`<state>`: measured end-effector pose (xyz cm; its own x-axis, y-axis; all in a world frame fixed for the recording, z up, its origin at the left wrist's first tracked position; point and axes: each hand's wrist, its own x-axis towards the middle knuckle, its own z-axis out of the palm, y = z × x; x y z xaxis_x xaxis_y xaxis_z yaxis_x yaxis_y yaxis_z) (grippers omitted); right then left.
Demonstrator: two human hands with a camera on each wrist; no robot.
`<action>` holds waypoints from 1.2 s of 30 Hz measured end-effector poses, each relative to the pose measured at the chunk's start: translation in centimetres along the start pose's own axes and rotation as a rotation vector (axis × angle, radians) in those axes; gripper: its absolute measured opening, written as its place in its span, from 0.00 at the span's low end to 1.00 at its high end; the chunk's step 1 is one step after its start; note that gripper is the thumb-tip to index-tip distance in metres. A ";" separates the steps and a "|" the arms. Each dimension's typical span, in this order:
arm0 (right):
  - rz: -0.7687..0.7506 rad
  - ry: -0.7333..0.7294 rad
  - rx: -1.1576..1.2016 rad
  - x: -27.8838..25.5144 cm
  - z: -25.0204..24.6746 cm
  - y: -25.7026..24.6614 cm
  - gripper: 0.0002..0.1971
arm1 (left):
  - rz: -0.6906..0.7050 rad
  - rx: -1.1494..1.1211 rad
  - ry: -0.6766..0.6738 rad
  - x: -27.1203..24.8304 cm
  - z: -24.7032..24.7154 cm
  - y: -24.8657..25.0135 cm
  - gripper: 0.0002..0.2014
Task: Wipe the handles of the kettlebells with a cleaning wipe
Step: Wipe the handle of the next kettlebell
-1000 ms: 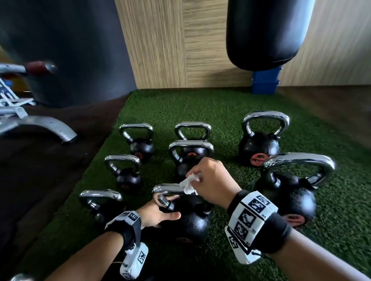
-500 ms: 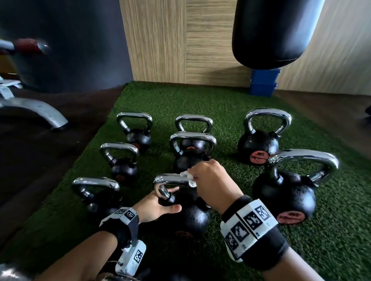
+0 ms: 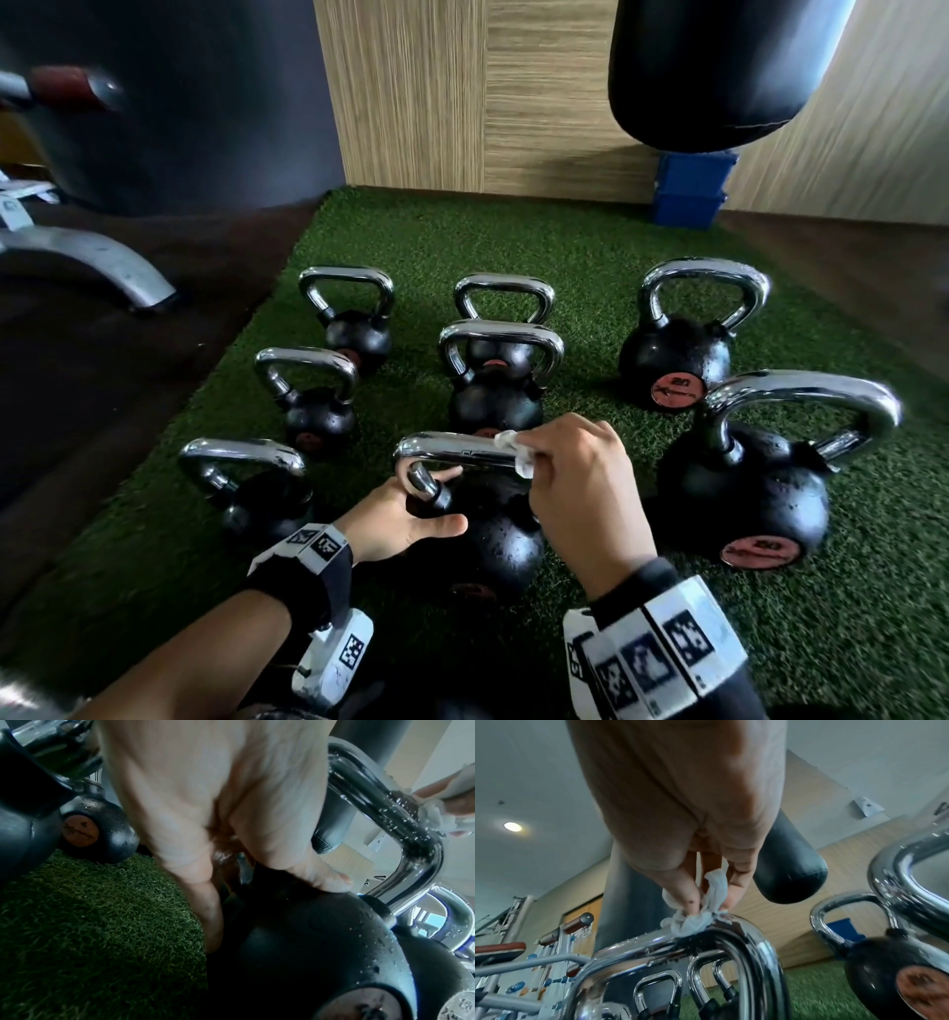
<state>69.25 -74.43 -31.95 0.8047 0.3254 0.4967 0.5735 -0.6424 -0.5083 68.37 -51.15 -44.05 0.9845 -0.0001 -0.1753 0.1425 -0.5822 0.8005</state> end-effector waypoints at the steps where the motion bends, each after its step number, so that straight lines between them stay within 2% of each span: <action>1: 0.002 0.053 0.021 -0.4 0.1 0.5 0.17 | -0.002 0.005 0.000 0.0 0.0 0.0 0.32; 3: 0.100 0.140 0.075 -1.5 0.2 1.9 0.18 | -0.004 0.014 0.001 0.0 -0.1 0.0 0.33; 6: 0.302 0.173 0.189 -2.4 0.6 3.8 0.17 | 0.007 0.020 -0.019 0.0 -0.3 0.1 0.34; 11: 0.297 0.220 0.212 -2.4 1.5 4.1 0.18 | 0.001 0.024 -0.035 -0.1 -0.4 0.0 0.36; 14: 0.422 0.243 0.364 -3.0 2.0 5.4 0.16 | -0.003 0.032 -0.045 -0.2 -0.3 0.1 0.37; 19: 0.585 0.170 0.470 -3.9 3.2 7.7 0.15 | -0.048 0.017 -0.067 -0.2 -0.6 0.5 0.38; 24: 0.625 0.203 0.628 -5.0 5.1 8.9 0.15 | -0.042 -0.013 -0.023 0.0 -0.4 0.5 0.38; 30: 0.698 0.081 0.611 -5.6 7.4 9.1 0.09 | -0.040 -0.004 -0.019 0.0 -0.3 0.5 0.39; 33: 0.706 0.084 0.591 -5.9 6.0 9.2 0.10 | -0.142 0.233 -0.114 -0.7 -1.9 1.4 0.42; 35: 0.669 0.164 0.526 -6.2 4.4 9.1 0.10 | -0.212 0.519 -0.165 -1.6 -3.7 1.7 0.35; 36: 0.628 0.214 0.477 -6.1 3.5 8.9 0.12 | -0.214 0.627 -0.116 -2.2 -4.6 1.9 0.29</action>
<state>69.95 -79.72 -41.95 0.9787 -0.1673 0.1186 0.0679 -0.2813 -0.9572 66.94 -48.50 -39.49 0.9187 0.1010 -0.3819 0.2128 -0.9410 0.2630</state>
